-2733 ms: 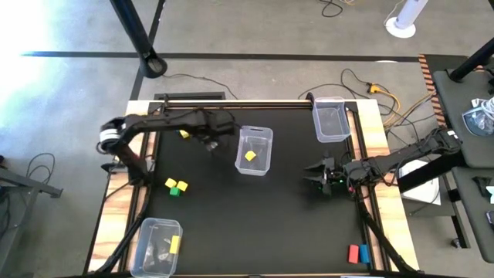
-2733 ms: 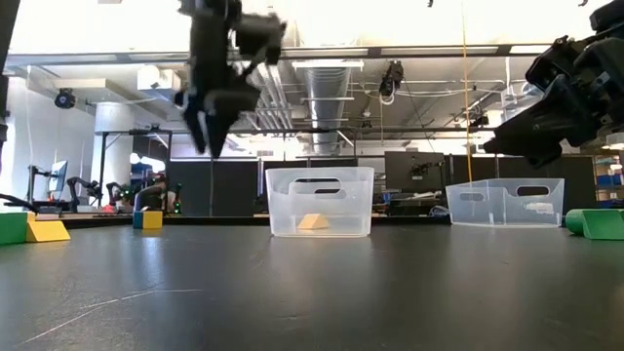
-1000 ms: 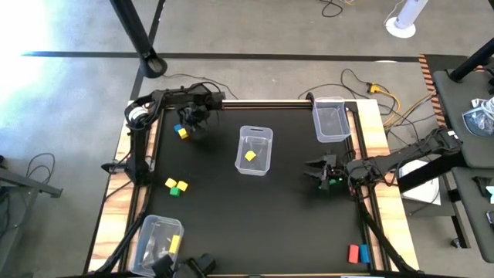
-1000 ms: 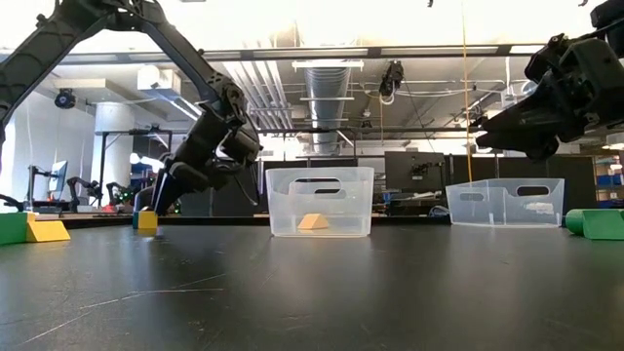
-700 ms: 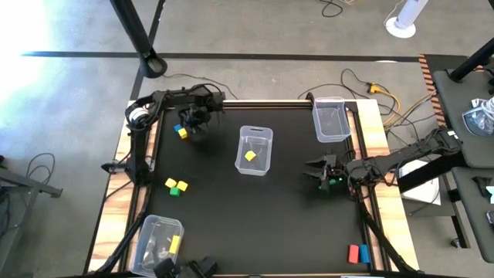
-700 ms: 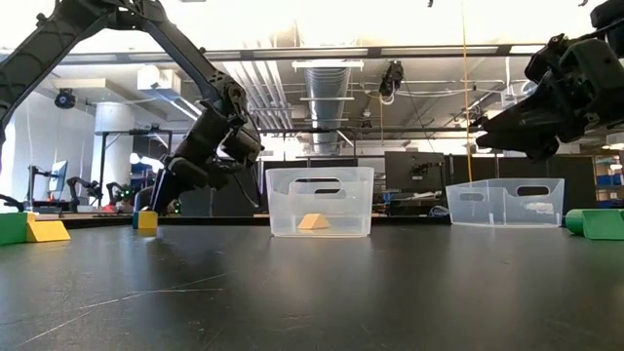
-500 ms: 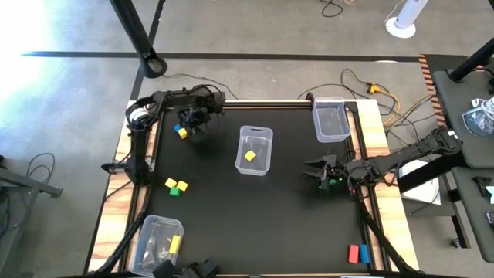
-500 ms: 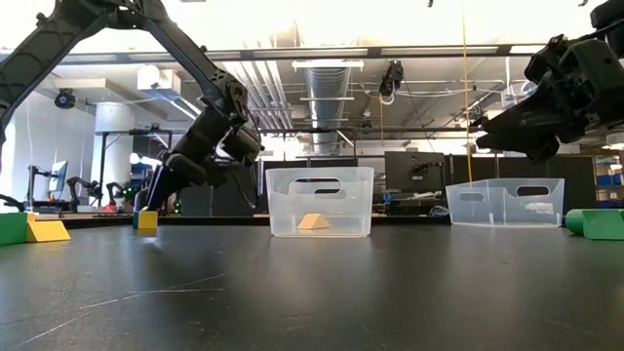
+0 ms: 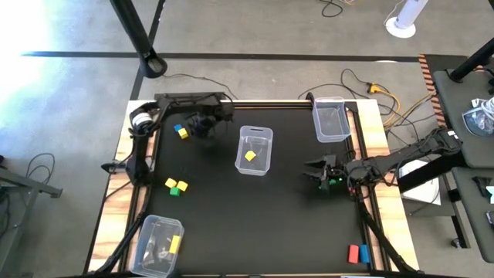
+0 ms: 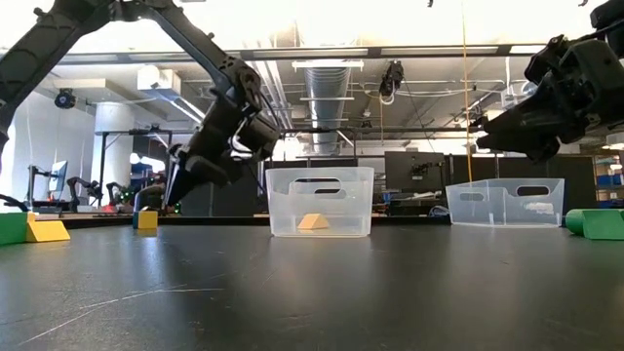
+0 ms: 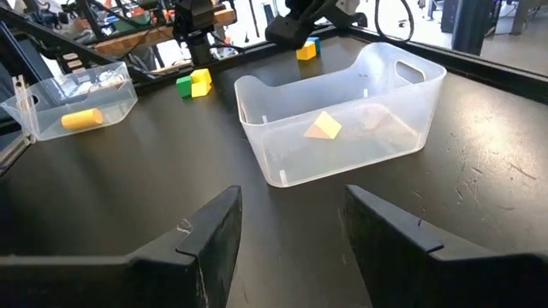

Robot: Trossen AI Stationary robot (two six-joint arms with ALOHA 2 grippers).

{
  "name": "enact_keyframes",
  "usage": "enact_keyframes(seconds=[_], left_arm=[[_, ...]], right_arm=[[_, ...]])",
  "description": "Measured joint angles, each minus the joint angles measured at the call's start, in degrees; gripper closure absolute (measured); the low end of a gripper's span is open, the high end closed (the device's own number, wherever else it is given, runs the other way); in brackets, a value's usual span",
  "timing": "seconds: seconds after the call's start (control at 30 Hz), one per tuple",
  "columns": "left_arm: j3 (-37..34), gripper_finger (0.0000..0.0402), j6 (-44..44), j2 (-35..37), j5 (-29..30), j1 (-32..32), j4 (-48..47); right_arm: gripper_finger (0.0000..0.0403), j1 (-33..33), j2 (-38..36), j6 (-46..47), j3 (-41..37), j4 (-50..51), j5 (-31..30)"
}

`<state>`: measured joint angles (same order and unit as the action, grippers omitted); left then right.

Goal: Sort blocks by size
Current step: Put the top yellow square block into the top transparent bin

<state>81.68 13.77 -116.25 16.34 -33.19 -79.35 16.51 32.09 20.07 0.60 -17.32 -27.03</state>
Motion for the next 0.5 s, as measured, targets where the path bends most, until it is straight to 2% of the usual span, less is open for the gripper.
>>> enact_keyframes(seconds=[0.17, 0.33, 0.5], left_arm=[[-1.72, 0.0394, 9.81, -0.44, 6.08, 0.91, -0.01], [-3.29, 0.0400, 18.94, -0.63, 6.98, 0.86, 3.74], [-3.73, 0.0401, 28.65, -0.71, 14.79, 0.40, -0.89]], right_arm=[[0.0209, 0.00, -0.01, 2.59, 0.00, 3.20, 0.11], [0.0209, 0.02, -0.01, 2.91, 0.00, 5.60, 0.20], [0.0209, 0.02, -0.01, 2.95, 0.00, 6.96, 0.20]])
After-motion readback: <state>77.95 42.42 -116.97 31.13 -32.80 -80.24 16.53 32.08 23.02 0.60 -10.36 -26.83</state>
